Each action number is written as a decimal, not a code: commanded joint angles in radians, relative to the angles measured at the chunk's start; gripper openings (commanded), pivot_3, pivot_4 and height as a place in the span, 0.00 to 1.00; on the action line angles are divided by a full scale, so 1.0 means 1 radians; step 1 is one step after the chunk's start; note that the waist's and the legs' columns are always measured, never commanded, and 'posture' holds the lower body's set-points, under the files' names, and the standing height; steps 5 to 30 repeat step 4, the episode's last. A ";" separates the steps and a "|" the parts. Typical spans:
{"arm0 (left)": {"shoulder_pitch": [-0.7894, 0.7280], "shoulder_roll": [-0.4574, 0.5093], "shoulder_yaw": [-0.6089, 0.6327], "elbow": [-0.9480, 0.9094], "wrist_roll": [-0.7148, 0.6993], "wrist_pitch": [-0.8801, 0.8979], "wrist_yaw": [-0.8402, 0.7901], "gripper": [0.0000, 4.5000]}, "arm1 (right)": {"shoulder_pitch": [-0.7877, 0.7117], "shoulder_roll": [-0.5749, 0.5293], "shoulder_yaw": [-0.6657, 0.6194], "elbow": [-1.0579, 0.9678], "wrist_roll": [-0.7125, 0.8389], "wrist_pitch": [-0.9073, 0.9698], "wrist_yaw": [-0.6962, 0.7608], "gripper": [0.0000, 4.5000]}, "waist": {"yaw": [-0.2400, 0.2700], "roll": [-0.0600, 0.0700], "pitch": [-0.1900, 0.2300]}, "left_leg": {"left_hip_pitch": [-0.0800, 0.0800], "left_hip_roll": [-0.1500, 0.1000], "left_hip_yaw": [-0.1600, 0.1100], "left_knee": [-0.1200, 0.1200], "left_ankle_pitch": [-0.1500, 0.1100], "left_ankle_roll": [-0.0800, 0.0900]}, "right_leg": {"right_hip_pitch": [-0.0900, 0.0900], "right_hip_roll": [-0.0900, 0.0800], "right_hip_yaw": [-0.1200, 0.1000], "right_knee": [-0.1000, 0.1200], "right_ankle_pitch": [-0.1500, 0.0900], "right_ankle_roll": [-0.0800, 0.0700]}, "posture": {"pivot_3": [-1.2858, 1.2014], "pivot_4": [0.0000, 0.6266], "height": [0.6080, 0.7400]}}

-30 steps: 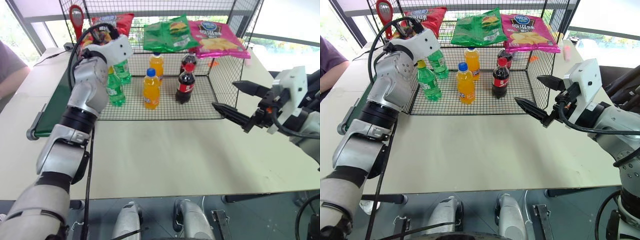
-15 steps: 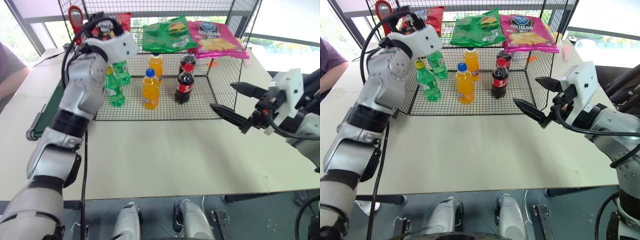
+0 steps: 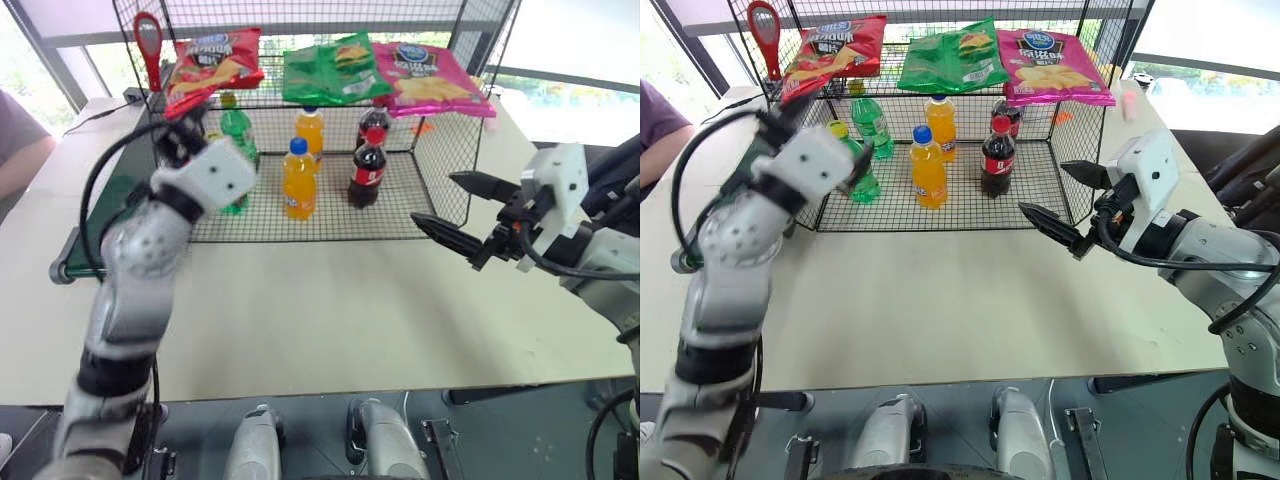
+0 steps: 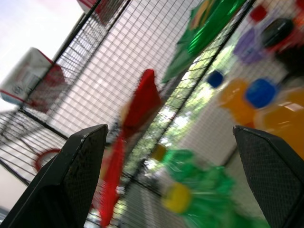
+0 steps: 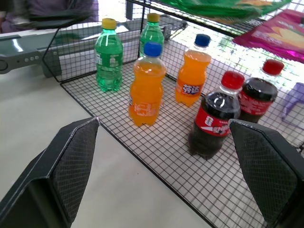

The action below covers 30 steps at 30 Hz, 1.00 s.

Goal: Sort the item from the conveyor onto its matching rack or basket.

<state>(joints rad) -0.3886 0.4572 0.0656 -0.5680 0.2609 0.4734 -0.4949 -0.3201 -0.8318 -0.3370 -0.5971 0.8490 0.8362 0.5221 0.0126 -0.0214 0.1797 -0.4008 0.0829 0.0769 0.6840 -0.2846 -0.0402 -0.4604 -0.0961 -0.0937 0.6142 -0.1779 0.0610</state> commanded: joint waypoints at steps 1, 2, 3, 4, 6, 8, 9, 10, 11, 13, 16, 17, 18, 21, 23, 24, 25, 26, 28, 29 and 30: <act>0.047 -0.038 0.152 -0.101 -0.120 0.190 -0.015 0.99 | -0.014 0.010 0.000 0.003 0.004 -0.028 0.015 1.00 | 0.001 0.000 0.000 | 0.001 0.000 0.000 0.000 0.000 0.000 | 0.000 0.000 0.000 0.001 0.000 0.000 | 0.52 0.24 1.00; 0.072 -0.058 0.190 -0.115 -0.161 0.240 -0.020 0.99 | -0.015 0.015 0.008 0.008 0.001 -0.032 0.017 1.00 | 0.001 0.000 0.000 | 0.003 0.000 -0.001 0.000 0.000 0.000 | 0.002 0.000 0.000 0.001 0.000 0.000 | 0.52 0.24 1.00; 0.092 -0.077 0.222 -0.127 -0.202 0.285 -0.022 0.99 | -0.014 0.019 0.014 0.013 -0.002 -0.035 0.019 1.00 | 0.000 0.000 0.000 | 0.005 0.000 -0.001 0.000 0.000 0.000 | 0.005 0.001 0.000 0.000 -0.003 0.001 | 0.52 0.24 1.00; 0.110 -0.091 0.244 -0.136 -0.228 0.320 -0.020 0.99 | -0.011 0.023 0.019 0.016 -0.006 -0.038 0.022 1.00 | 0.000 0.000 0.000 | 0.009 0.000 -0.002 0.000 0.000 0.000 | 0.009 0.001 0.000 0.000 -0.004 -0.001 | 0.52 0.24 1.00; 0.110 -0.091 0.244 -0.136 -0.228 0.320 -0.020 0.99 | -0.011 0.023 0.019 0.016 -0.006 -0.038 0.022 1.00 | 0.000 0.000 0.000 | 0.009 0.000 -0.002 0.000 0.000 0.000 | 0.009 0.001 0.000 0.000 -0.004 -0.001 | 0.52 0.24 1.00; 0.110 -0.091 0.244 -0.136 -0.228 0.320 -0.020 0.99 | -0.011 0.023 0.019 0.016 -0.006 -0.038 0.022 1.00 | 0.000 0.000 0.000 | 0.009 0.000 -0.002 0.000 0.000 0.000 | 0.009 0.001 0.000 0.000 -0.004 -0.001 | 0.52 0.24 1.00; 0.110 -0.091 0.244 -0.136 -0.228 0.320 -0.020 0.99 | -0.011 0.023 0.019 0.016 -0.006 -0.038 0.022 1.00 | 0.000 0.000 0.000 | 0.009 0.000 -0.002 0.000 0.000 0.000 | 0.009 0.001 0.000 0.000 -0.004 -0.001 | 0.52 0.24 1.00; 0.110 -0.091 0.244 -0.136 -0.228 0.320 -0.020 0.99 | -0.011 0.023 0.019 0.016 -0.006 -0.038 0.022 1.00 | 0.000 0.000 0.000 | 0.009 0.000 -0.002 0.000 0.000 0.000 | 0.009 0.001 0.000 0.000 -0.004 -0.001 | 0.52 0.24 1.00; 0.110 -0.091 0.244 -0.136 -0.228 0.320 -0.020 0.99 | -0.011 0.023 0.019 0.016 -0.006 -0.038 0.022 1.00 | 0.000 0.000 0.000 | 0.009 0.000 -0.002 0.000 0.000 0.000 | 0.009 0.001 0.000 0.000 -0.004 -0.001 | 0.52 0.24 1.00; 0.110 -0.091 0.244 -0.136 -0.228 0.320 -0.020 0.99 | -0.011 0.023 0.019 0.016 -0.006 -0.038 0.022 1.00 | 0.000 0.000 0.000 | 0.009 0.000 -0.002 0.000 0.000 0.000 | 0.009 0.001 0.000 0.000 -0.004 -0.001 | 0.52 0.24 1.00; 0.110 -0.091 0.244 -0.136 -0.228 0.320 -0.020 0.99 | -0.011 0.023 0.019 0.016 -0.006 -0.038 0.022 1.00 | 0.000 0.000 0.000 | 0.009 0.000 -0.002 0.000 0.000 0.000 | 0.009 0.001 0.000 0.000 -0.004 -0.001 | 0.52 0.24 1.00; 0.110 -0.091 0.244 -0.136 -0.228 0.320 -0.020 0.99 | -0.011 0.023 0.019 0.016 -0.006 -0.038 0.022 1.00 | 0.000 0.000 0.000 | 0.009 0.000 -0.002 0.000 0.000 0.000 | 0.009 0.001 0.000 0.000 -0.004 -0.001 | 0.52 0.24 1.00; 0.110 -0.091 0.244 -0.136 -0.228 0.320 -0.020 0.99 | -0.011 0.023 0.019 0.016 -0.006 -0.038 0.022 1.00 | 0.000 0.000 0.000 | 0.009 0.000 -0.002 0.000 0.000 0.000 | 0.009 0.001 0.000 0.000 -0.004 -0.001 | 0.52 0.24 1.00; 0.110 -0.091 0.244 -0.136 -0.228 0.320 -0.020 0.99 | -0.011 0.023 0.019 0.016 -0.006 -0.038 0.022 1.00 | 0.000 0.000 0.000 | 0.009 0.000 -0.002 0.000 0.000 0.000 | 0.009 0.001 0.000 0.000 -0.004 -0.001 | 0.52 0.24 1.00; 0.110 -0.091 0.244 -0.136 -0.228 0.320 -0.020 0.99 | -0.011 0.023 0.019 0.016 -0.006 -0.038 0.022 1.00 | 0.000 0.000 0.000 | 0.009 0.000 -0.002 0.000 0.000 0.000 | 0.009 0.001 0.000 0.000 -0.004 -0.001 | 0.52 0.24 1.00; 0.110 -0.091 0.244 -0.136 -0.228 0.320 -0.020 0.99 | -0.011 0.023 0.019 0.016 -0.006 -0.038 0.022 1.00 | 0.000 0.000 0.000 | 0.009 0.000 -0.002 0.000 0.000 0.000 | 0.009 0.001 0.000 0.000 -0.004 -0.001 | 0.52 0.24 1.00; 0.110 -0.091 0.244 -0.136 -0.228 0.320 -0.020 0.99 | -0.011 0.023 0.019 0.016 -0.006 -0.038 0.022 1.00 | 0.000 0.000 0.000 | 0.009 0.000 -0.002 0.000 0.000 0.000 | 0.009 0.001 0.000 0.000 -0.004 -0.001 | 0.52 0.24 1.00; 0.110 -0.091 0.244 -0.136 -0.228 0.320 -0.020 0.99 | -0.011 0.023 0.019 0.016 -0.006 -0.038 0.022 1.00 | 0.000 0.000 0.000 | 0.009 0.000 -0.002 0.000 0.000 0.000 | 0.009 0.001 0.000 0.000 -0.004 -0.001 | 0.52 0.24 1.00; 0.110 -0.091 0.244 -0.136 -0.228 0.320 -0.020 0.99 | -0.011 0.023 0.019 0.016 -0.006 -0.038 0.022 1.00 | 0.000 0.000 0.000 | 0.009 0.000 -0.002 0.000 0.000 0.000 | 0.009 0.001 0.000 0.000 -0.004 -0.001 | 0.52 0.24 1.00; 0.110 -0.091 0.244 -0.136 -0.228 0.320 -0.020 0.99 | -0.011 0.023 0.019 0.016 -0.006 -0.038 0.022 1.00 | 0.000 0.000 0.000 | 0.009 0.000 -0.002 0.000 0.000 0.000 | 0.009 0.001 0.000 0.000 -0.004 -0.001 | 0.52 0.24 1.00; 0.110 -0.091 0.244 -0.136 -0.228 0.320 -0.020 0.99 | -0.011 0.023 0.019 0.016 -0.006 -0.038 0.022 1.00 | 0.000 0.000 0.000 | 0.009 0.000 -0.002 0.000 0.000 0.000 | 0.009 0.001 0.000 0.000 -0.004 -0.001 | 0.52 0.24 1.00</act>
